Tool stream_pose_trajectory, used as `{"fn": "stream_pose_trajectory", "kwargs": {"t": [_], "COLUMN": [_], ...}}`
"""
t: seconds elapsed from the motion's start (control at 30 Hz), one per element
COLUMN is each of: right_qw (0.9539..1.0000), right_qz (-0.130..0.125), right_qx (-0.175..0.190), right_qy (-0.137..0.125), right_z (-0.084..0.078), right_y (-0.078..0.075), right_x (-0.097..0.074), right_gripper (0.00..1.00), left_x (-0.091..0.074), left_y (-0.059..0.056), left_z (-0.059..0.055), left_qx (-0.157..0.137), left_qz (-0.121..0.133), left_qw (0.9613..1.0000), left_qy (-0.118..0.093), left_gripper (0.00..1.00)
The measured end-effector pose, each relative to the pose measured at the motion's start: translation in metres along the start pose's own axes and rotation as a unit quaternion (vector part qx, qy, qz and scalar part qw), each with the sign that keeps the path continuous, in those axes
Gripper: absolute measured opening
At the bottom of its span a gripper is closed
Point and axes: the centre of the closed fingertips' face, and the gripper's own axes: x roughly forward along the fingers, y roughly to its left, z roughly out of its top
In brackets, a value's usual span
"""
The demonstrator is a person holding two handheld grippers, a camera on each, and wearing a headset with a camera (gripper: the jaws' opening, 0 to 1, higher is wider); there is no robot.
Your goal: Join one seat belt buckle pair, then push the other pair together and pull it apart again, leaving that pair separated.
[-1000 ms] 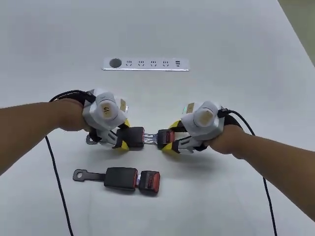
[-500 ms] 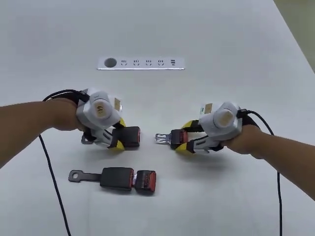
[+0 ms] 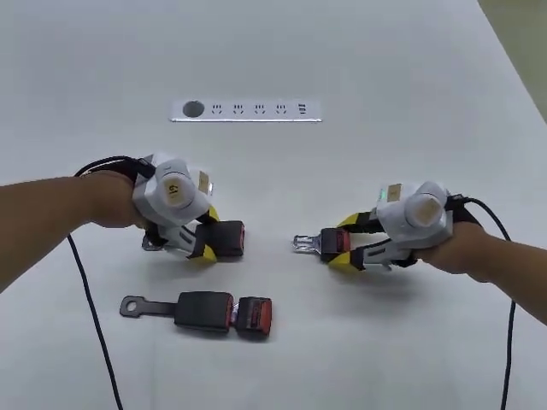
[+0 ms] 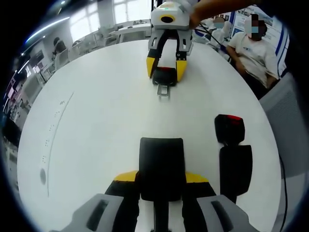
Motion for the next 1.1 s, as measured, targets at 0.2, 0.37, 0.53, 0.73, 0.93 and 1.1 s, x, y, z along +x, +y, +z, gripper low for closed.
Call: {"fn": "stream_pose_trajectory", "kwargs": {"t": [0.2, 0.37, 0.53, 0.73, 0.93, 1.1], "right_qw": [1.0000, 1.0000, 1.0000, 0.9999, 0.9998, 0.9998], "right_qz": [0.000, -0.001, -0.001, -0.003, -0.003, -0.003], "right_qx": [0.002, 0.003, 0.007, 0.012, 0.017, 0.021], "right_qy": [0.004, 0.004, 0.003, 0.002, 0.002, 0.004], "right_z": [-0.007, -0.011, -0.016, -0.023, -0.029, -0.027], "right_y": [-0.002, -0.001, -0.003, -0.005, -0.004, -0.002], "right_x": [-0.012, -0.018, -0.023, -0.028, -0.032, -0.033], "right_gripper": [0.34, 0.34, 0.34, 0.34, 0.35, 0.35], "left_x": [0.000, 0.000, 0.000, 0.000, 0.000, 0.001], "left_y": [0.000, -0.001, -0.001, -0.001, -0.002, -0.001], "left_z": [0.000, 0.000, 0.000, 0.000, 0.000, 0.000], "left_qx": [0.002, 0.003, 0.002, 0.001, 0.002, 0.000], "left_qz": [-0.002, -0.003, -0.002, -0.002, -0.001, 0.000], "left_qw": [1.0000, 1.0000, 1.0000, 1.0000, 0.9999, 0.9997], "left_qy": [0.001, 0.003, 0.004, 0.005, 0.014, 0.024], "left_gripper": [0.34, 0.34, 0.34, 0.34, 0.34, 0.35]}}
